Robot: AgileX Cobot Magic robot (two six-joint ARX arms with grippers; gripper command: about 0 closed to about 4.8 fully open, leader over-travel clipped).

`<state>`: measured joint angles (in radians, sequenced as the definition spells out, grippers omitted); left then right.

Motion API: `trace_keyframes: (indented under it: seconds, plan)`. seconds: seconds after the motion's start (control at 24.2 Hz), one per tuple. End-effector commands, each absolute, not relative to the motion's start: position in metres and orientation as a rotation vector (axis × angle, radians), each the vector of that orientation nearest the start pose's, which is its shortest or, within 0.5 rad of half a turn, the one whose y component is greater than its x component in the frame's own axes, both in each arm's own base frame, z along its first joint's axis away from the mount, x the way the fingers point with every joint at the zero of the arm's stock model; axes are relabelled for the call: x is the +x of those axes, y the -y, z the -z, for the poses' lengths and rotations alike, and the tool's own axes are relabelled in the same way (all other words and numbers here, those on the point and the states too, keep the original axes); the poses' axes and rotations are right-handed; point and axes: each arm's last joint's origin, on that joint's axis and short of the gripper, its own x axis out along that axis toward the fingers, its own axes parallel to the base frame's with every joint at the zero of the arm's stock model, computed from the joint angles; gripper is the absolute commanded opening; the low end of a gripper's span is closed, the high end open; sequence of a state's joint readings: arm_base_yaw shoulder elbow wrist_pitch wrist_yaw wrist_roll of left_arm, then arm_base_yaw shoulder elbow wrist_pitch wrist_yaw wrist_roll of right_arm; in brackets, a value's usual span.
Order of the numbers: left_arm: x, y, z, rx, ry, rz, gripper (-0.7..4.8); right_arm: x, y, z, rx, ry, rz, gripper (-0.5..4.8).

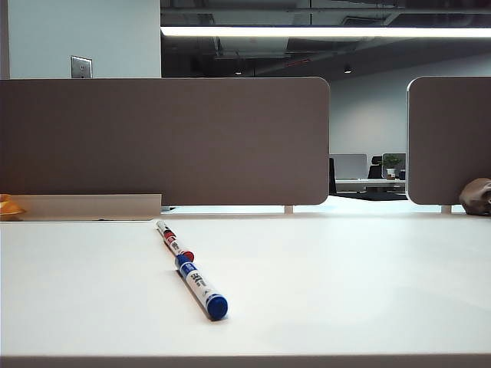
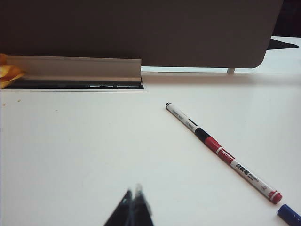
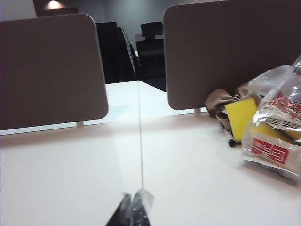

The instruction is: Pick up the markers one by one and line them up horizontally in a straight line on the table.

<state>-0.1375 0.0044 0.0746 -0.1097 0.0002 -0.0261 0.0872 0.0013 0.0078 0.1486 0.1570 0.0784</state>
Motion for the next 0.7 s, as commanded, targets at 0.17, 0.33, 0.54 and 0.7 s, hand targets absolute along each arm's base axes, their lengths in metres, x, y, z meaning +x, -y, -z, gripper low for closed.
trace_keyframes:
  seconds: [0.17, 0.33, 0.54, 0.7]
  plan:
    - [0.092, 0.0122, -0.1795, -0.02, -0.03, 0.134, -0.04, 0.0964, -0.0033, -0.1783, 0.096, 0.153, 0.068, -0.01]
    - [0.0919, 0.0122, -0.1797, -0.02, -0.03, 0.134, -0.04, 0.0964, -0.0027, -0.1783, 0.096, 0.154, 0.076, -0.01]
    - [0.0919, 0.0122, -0.1797, -0.02, -0.03, 0.134, -0.04, 0.0964, -0.0028, -0.1784, 0.096, 0.154, 0.076, -0.01]
    - [0.0919, 0.0122, -0.1797, -0.02, -0.03, 0.134, -0.04, 0.0965, -0.003, -0.1775, 0.095, 0.145, 0.071, -0.01]
